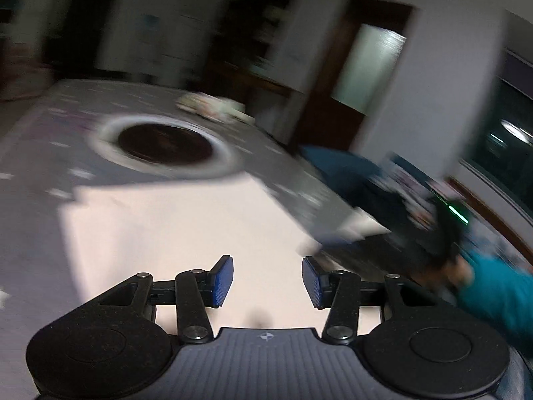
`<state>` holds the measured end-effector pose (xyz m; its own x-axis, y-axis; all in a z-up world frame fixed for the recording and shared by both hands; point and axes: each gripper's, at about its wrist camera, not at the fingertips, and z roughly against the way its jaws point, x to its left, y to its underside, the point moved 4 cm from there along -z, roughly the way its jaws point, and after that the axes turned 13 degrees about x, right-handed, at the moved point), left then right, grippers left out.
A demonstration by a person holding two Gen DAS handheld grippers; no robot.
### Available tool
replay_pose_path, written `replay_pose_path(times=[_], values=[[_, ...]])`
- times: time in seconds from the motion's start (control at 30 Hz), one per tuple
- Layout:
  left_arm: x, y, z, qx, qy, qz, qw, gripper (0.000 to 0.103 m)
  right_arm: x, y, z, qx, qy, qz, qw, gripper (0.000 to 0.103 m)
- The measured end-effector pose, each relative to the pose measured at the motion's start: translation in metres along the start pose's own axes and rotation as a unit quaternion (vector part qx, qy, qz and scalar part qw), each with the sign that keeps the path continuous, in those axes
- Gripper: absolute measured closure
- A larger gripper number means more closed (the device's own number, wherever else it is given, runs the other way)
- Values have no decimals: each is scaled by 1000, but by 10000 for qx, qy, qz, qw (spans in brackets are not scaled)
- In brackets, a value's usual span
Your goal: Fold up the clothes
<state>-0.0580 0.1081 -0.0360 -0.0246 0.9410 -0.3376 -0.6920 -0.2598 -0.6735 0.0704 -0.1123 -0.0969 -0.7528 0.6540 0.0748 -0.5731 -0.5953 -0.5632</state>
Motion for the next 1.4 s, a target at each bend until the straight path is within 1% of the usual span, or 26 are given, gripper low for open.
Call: replay_pose_path(times=[0.1,0.2,0.23,0.33,0.4,0.53,0.57,0.6,0.7,0.73,0.87,1.0,1.03,1.1,1.2,1.27,1.33,1.37,1.4], values=[[36,-18,-3,-224,-845,323,9956,53,0,-1,-1,-5,23,2,10000,87],[70,-28,-13,-240,-1466,639,9868,51,1,-1,-2,-3,34,-1,10000,86],[80,-31,-17,-221,-1615,743,9838,51,1,-2,-2,-4,33,-7,10000,85],[98,-35,-32,-69,-1730,902,9808,50,3,-2,-2,-6,37,-7,10000,81],[105,-35,-41,34,-1775,995,9791,50,4,-2,-2,1,63,28,10000,81],[117,-32,-50,101,-1722,1243,9771,54,4,-3,-3,15,64,17,10000,80],[118,-31,-50,97,-1702,1271,9771,62,4,-3,-3,17,66,17,10000,80],[120,-31,-51,108,-1662,1269,9778,75,5,-3,-3,19,70,18,10000,80],[120,-30,-46,35,-1589,1297,9787,92,5,-3,-4,19,84,15,10000,79],[120,-30,-43,-14,-1583,1315,9786,94,6,-4,-4,17,93,7,10000,79],[121,-30,-16,-327,-1596,1547,9744,97,7,-4,-5,8,140,-32,9999,79],[119,-23,25,-714,-1794,1610,9679,97,9,-4,-4,-13,208,-38,9998,77],[119,-20,35,-787,-1869,1633,9655,97,10,-5,-3,-25,221,-40,9997,74],[120,-12,56,-945,-1999,1726,9598,97,12,-5,0,-61,237,-52,9997,70],[121,5,87,-1125,-2184,1882,9509,97,19,-4,6,-122,206,20,9997,69],[120,17,104,-1193,-2309,1965,9454,97,24,-3,11,-148,132,123,9997,65],[119,29,120,-1260,-2448,2026,9398,97,33,-1,16,-149,47,282,9995,64],[119,34,126,-1291,-2563,2007,9367,97,37,1,18,-126,-14,366,9993,63],[117,39,133,-1327,-2690,1987,9330,97,42,3,20,-88,-105,450,9989,61]])
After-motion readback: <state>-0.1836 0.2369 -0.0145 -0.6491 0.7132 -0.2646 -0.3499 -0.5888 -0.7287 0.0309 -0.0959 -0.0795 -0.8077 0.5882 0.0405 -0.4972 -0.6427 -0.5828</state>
